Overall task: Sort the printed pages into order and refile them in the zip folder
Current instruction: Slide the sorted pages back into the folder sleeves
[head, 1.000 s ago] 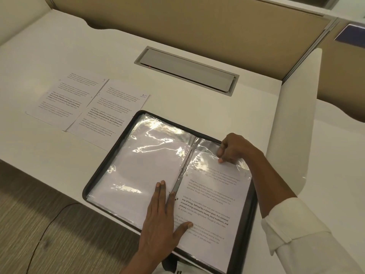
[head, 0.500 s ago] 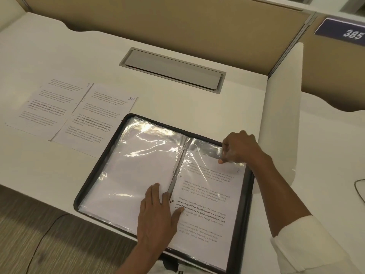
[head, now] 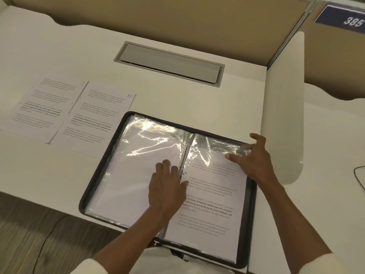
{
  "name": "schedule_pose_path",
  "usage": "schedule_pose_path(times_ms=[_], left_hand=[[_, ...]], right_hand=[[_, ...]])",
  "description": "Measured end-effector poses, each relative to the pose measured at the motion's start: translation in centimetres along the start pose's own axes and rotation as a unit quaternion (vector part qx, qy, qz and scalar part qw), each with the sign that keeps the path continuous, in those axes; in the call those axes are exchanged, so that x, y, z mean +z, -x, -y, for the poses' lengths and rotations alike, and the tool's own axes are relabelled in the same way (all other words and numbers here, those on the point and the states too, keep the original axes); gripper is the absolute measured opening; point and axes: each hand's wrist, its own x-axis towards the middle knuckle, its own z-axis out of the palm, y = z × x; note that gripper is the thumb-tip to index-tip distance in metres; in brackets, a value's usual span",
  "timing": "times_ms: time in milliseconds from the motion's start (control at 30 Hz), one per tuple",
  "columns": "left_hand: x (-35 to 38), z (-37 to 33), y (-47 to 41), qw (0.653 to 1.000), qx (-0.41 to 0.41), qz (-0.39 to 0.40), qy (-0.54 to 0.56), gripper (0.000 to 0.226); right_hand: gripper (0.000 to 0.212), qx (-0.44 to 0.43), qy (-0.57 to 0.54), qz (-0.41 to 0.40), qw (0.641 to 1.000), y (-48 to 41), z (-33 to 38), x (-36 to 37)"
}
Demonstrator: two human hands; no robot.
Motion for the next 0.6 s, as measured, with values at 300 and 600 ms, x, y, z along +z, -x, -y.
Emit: schedule_pose_path(times_ms=[300,600], left_hand=[[-0.7,1.3,-1.7,0.997,0.068,0.030,-0.001,0.048],[-4.2,1.3,-0.8,0.954,0.078,0.102,0.271,0.056]], right_hand=[[0.044,0.076,-0.131,0.004,0.988,9.2,-5.6,3.3],[0.029,0.004,-0.171,0.033,0.985,13.3,0.3,4.6]])
